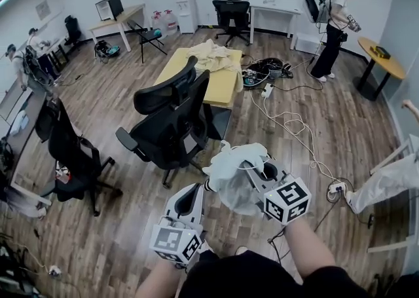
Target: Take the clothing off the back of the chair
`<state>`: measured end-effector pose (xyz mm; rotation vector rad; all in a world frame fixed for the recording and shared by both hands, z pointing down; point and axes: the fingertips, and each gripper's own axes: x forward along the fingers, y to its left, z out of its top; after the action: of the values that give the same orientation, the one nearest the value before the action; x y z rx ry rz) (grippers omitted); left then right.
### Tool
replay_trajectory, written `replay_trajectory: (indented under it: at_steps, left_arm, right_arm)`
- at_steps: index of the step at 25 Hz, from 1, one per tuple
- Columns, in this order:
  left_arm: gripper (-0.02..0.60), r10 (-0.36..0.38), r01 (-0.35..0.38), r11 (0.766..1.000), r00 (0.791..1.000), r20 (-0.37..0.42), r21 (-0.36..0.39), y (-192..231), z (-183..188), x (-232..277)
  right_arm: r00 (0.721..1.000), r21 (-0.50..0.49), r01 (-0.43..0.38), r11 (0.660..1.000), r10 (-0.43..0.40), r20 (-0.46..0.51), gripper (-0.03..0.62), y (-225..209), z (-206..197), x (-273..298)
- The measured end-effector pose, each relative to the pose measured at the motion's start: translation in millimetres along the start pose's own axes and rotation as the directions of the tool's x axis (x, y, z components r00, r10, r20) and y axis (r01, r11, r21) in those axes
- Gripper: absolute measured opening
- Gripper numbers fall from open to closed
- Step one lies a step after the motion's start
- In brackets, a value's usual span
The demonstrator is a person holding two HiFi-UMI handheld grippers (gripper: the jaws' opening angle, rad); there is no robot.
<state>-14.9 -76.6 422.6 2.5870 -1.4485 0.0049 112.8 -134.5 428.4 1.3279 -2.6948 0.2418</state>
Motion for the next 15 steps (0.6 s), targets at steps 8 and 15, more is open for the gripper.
replay_trajectory:
  at_steps: [8,15]
  left_arm:
    - [0.018,0.072,-0.072,0.997,0.997,0.005,-0.011,-38,-16,-21]
    - [0.018,0.121,-0.121,0.992,0.993,-0.002,-0.021,-53,-25,-41]
  right_arm:
    - [0.996,-0.011,-0.084,0.996,0.084,0.0,0.064,13,-13,-37]
    - [0.993,-0.023,-0.12,0.993,0.12,0.0,0.064,23,-17,-58]
